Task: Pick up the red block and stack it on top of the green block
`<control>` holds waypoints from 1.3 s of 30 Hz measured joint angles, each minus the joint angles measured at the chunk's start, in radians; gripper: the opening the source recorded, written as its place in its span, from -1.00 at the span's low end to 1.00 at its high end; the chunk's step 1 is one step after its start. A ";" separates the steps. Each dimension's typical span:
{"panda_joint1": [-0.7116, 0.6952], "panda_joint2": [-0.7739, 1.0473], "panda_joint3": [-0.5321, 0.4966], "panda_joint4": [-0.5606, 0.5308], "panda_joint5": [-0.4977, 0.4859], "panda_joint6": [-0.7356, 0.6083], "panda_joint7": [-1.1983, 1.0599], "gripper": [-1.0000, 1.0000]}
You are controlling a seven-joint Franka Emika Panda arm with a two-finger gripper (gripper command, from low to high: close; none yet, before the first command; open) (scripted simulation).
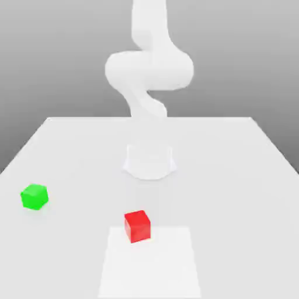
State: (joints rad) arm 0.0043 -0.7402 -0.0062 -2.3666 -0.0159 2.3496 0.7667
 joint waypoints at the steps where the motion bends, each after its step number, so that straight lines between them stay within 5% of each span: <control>1: 0.002 0.030 -0.004 -0.032 -0.007 0.024 -0.016 0.00; 16: 0.033 0.511 -0.124 -0.524 -0.054 0.409 -0.330 0.00; 23: -0.019 0.870 -0.049 -0.548 0.081 0.696 -0.481 0.00; 24: -0.036 0.902 -0.030 -0.544 0.090 0.723 -0.488 -1.00; 31: -0.041 0.908 -0.025 -0.544 0.088 0.727 -0.486 -1.00; 39: -0.045 0.646 -0.049 -0.580 -0.002 0.503 -0.425 -1.00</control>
State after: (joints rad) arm -0.0408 -0.0940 -0.0554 -2.9469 -0.0178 2.8523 0.3414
